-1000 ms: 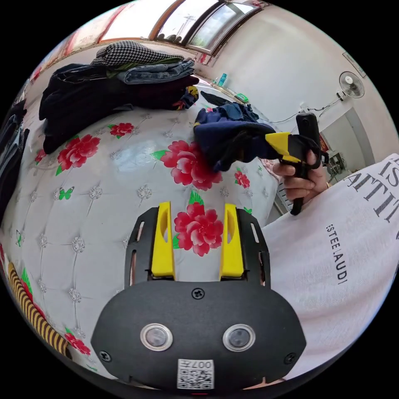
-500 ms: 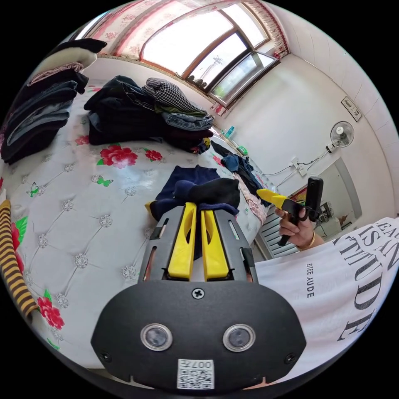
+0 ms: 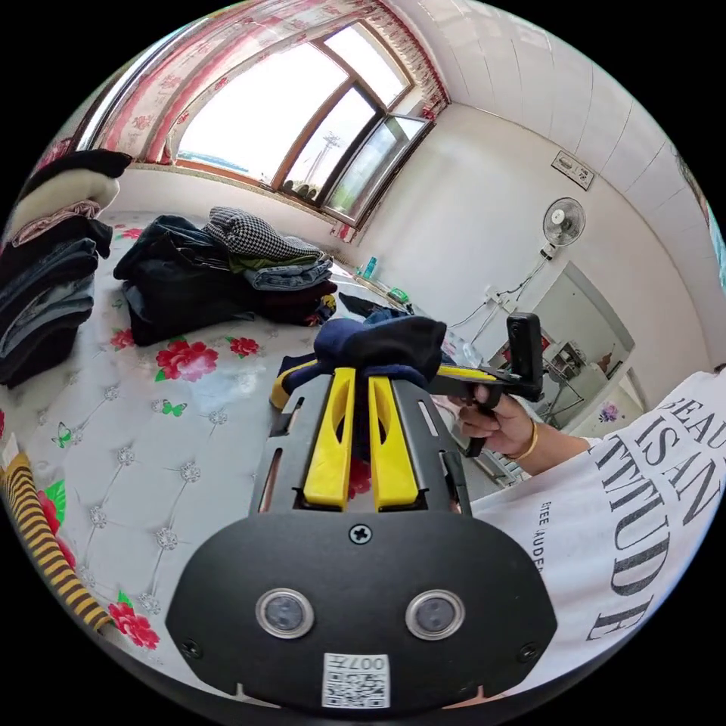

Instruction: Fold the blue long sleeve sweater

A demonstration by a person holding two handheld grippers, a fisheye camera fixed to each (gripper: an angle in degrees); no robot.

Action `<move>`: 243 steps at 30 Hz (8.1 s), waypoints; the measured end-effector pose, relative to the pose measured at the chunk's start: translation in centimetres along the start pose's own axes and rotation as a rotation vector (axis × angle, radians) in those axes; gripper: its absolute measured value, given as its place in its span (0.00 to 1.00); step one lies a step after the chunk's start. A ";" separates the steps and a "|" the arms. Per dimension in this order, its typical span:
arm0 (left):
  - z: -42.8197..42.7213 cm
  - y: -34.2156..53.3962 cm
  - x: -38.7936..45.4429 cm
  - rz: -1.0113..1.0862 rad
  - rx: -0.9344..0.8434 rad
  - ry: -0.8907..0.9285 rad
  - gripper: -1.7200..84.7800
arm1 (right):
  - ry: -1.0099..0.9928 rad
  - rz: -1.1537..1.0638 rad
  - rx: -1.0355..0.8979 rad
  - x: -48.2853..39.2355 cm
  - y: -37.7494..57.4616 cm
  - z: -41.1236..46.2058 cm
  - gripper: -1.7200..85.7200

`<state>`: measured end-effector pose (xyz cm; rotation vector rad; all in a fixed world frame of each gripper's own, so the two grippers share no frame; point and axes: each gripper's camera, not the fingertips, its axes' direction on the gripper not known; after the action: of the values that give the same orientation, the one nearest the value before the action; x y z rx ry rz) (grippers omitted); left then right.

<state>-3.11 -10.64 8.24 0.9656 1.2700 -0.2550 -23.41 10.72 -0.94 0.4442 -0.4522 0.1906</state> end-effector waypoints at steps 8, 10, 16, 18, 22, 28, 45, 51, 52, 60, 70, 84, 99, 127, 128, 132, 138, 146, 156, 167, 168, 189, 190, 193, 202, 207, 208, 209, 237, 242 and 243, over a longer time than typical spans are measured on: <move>11.1 6.2 -2.2 -0.201 -0.286 0.092 0.19 | 0.119 0.104 0.121 1.3 0.3 -3.7 0.03; 14.8 6.7 -0.7 -0.169 -0.360 0.083 0.21 | 0.116 0.106 0.139 1.1 0.2 -4.2 0.03; 21.5 6.2 1.3 -0.156 -0.422 -0.028 0.07 | 0.139 0.019 0.183 -0.4 0.1 -6.5 0.03; 20.7 4.8 1.6 -0.150 -0.360 -0.054 0.02 | 0.143 -0.001 0.197 -0.2 0.3 -7.7 0.03; 14.2 1.1 2.0 -0.223 -0.146 -0.110 0.01 | 0.202 0.008 0.251 1.3 1.3 -12.2 0.03; -2.4 -5.9 14.1 0.081 0.343 -0.136 0.01 | 0.264 -0.234 0.391 -1.2 2.1 -22.0 0.03; 15.7 3.4 10.6 -0.238 -0.217 -0.549 0.12 | 0.022 0.243 0.065 14.0 5.5 -10.9 0.10; 17.2 9.8 8.3 -0.387 -0.357 -0.459 0.14 | 0.043 0.246 -0.119 14.8 3.8 -3.1 0.12; 18.2 10.1 8.4 -0.383 -0.370 -0.428 0.15 | 0.044 0.237 -0.143 14.9 2.8 -1.2 0.12; 29.4 5.5 8.1 -0.288 -0.425 -0.347 0.22 | 0.137 0.216 -0.340 15.6 -3.5 12.4 0.12; 26.0 9.7 5.1 -0.225 -0.543 -0.504 0.03 | 0.242 0.121 -0.531 15.2 -1.3 14.0 0.04; 1.5 4.6 16.7 -0.096 0.176 -0.447 0.01 | 0.376 0.087 0.263 6.7 -0.1 -18.3 0.02; -13.3 3.3 35.0 0.461 0.693 -0.414 0.01 | 0.575 -0.194 0.939 -9.1 4.8 -37.9 0.02; 24.1 13.0 -1.7 -0.367 -0.594 -0.531 0.12 | 0.565 0.453 -0.376 24.5 5.2 1.3 0.11; 24.3 12.6 -2.1 -0.330 -0.606 -0.572 0.10 | 0.572 0.442 -0.407 25.2 4.3 1.8 0.11; 24.6 10.8 -3.9 -0.198 -0.664 -0.593 0.06 | 0.589 0.428 -0.494 28.4 1.3 2.3 0.06; 22.5 6.5 -8.3 -0.312 -0.617 -0.613 0.05 | 1.000 0.630 -0.189 33.6 -4.8 -8.6 0.06; 16.7 7.8 -2.8 -0.333 -0.473 -0.508 0.11 | 0.396 0.485 -0.150 26.4 0.6 -11.6 0.11; 21.4 11.3 1.0 -0.270 -0.662 -0.521 0.09 | 0.403 0.352 -0.541 19.8 8.2 -4.1 0.07; 21.7 3.2 -1.4 -0.304 -0.532 -0.589 0.10 | 0.386 0.416 -0.157 23.9 -1.4 -11.6 0.06; 20.9 3.5 -1.4 -0.318 -0.519 -0.584 0.10 | 0.375 0.421 -0.158 24.0 -1.0 -11.9 0.06; 14.4 4.6 5.0 -0.218 -0.587 -0.430 0.01 | 0.168 0.336 -0.265 21.1 2.6 -16.7 0.02; 10.9 4.1 5.1 -0.262 -0.488 -0.368 0.01 | 0.115 0.352 -0.199 21.1 2.7 -19.8 0.02; 3.5 4.0 4.8 -0.353 -0.319 -0.290 0.01 | 0.031 0.389 -0.088 21.2 2.5 -26.3 0.03; 6.7 5.2 1.3 -0.568 -0.378 -0.248 0.01 | 0.145 0.481 -0.196 22.9 -0.2 -20.2 0.06; 5.3 5.6 2.0 -0.571 -0.370 -0.251 0.01 | 0.151 0.489 -0.244 21.1 3.1 -19.3 0.07; 4.9 5.8 2.1 -0.576 -0.378 -0.254 0.01 | 0.147 0.490 -0.252 20.7 3.7 -18.9 0.07; 4.6 6.0 2.1 -0.582 -0.382 -0.253 0.01 | 0.126 0.488 -0.259 20.4 3.8 -18.3 0.08; 2.2 -11.0 -4.5 -0.582 -0.126 -0.019 0.01 | -0.012 0.429 -0.052 25.6 -12.8 -24.6 0.02; -6.7 -25.0 6.5 -0.143 0.151 -0.013 0.01 | 0.060 0.070 0.432 17.3 -21.3 -38.2 0.02; -7.7 -25.3 7.8 -0.106 0.173 -0.011 0.01 | 0.072 0.034 0.461 16.4 -21.0 -39.4 0.02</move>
<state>-22.24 -17.66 -10.33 1.0436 1.3067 -0.4581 11.73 11.25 -32.98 0.8790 -0.3427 0.3450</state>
